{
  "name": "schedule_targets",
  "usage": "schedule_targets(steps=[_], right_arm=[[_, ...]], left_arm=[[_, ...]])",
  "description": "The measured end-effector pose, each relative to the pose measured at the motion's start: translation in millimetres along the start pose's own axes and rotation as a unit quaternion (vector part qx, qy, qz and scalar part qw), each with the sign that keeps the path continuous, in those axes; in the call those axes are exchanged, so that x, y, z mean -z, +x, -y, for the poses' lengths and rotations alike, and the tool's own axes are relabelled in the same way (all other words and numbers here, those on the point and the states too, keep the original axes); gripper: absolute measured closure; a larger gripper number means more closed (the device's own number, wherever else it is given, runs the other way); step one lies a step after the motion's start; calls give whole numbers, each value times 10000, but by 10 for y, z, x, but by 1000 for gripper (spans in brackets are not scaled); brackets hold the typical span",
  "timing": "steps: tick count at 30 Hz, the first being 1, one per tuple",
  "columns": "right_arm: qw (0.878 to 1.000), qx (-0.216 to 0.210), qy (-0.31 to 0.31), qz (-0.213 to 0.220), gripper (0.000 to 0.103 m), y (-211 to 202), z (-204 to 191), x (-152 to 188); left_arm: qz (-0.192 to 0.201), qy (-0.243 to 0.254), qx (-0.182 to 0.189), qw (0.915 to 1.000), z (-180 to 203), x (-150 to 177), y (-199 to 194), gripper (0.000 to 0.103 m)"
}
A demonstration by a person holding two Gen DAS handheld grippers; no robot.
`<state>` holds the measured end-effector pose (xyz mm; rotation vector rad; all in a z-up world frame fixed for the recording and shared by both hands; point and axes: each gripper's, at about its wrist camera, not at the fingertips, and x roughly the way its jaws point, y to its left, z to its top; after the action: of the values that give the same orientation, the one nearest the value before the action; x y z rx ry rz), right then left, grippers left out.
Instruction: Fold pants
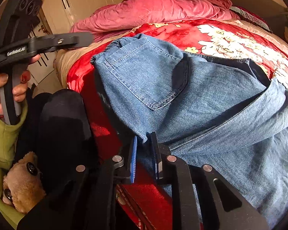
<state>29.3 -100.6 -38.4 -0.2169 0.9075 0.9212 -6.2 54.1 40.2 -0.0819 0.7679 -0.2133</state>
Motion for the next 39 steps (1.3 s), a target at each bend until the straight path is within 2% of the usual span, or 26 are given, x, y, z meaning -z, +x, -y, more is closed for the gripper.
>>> schedule_targets(steps=[2, 4, 6, 8, 13, 16, 21, 24, 27, 31, 33, 34, 35, 39], right_arm=[[10000, -45, 61, 30, 88, -34, 20, 18], [9999, -99, 123, 61, 87, -88, 34, 43], [9997, -161, 144, 83, 86, -159, 40, 73], [9996, -208, 173, 94, 82, -237, 38, 79], [9985, -70, 202, 494, 72, -472, 65, -31], [9977, 44, 272, 617, 68, -470, 135, -154], [9980, 348, 449, 276, 67, -137, 261, -317], [9963, 490, 667, -231, 67, 136, 362, -284], [9963, 474, 711, -123, 67, 166, 392, -255], [9964, 353, 765, 108, 67, -2, 424, -249], [9959, 438, 713, 354, 63, -171, 421, -238], [9951, 481, 719, 471, 56, -271, 441, -234], [9942, 552, 732, 570, 54, -369, 462, -215], [9883, 924, 864, 847, 54, -691, 590, -185]], left_arm=[[-148, 104, -71, 9998, 78, 0, 198, 63], [-421, 228, -384, 9981, 97, 87, 430, 64], [-653, 76, -396, 9970, 15, 206, 591, 65], [-698, 33, -408, 9967, -29, 268, 635, 65], [-660, 72, -427, 9969, -36, 285, 626, 65], [-652, 80, -433, 9969, -28, 294, 626, 65], [-649, 76, -424, 9970, -34, 290, 627, 65], [-641, 70, -402, 9971, -42, 304, 627, 65], [-632, 66, -406, 9972, -40, 309, 631, 65], [-559, 44, -389, 9977, -39, 311, 603, 65], [-455, 20, -383, 9982, -28, 294, 539, 65], [-374, -20, -376, 9986, -23, 279, 485, 65], [-298, -54, -358, 9989, -18, 262, 429, 62], [-36, -66, -315, 9995, 54, 191, 206, 53]])
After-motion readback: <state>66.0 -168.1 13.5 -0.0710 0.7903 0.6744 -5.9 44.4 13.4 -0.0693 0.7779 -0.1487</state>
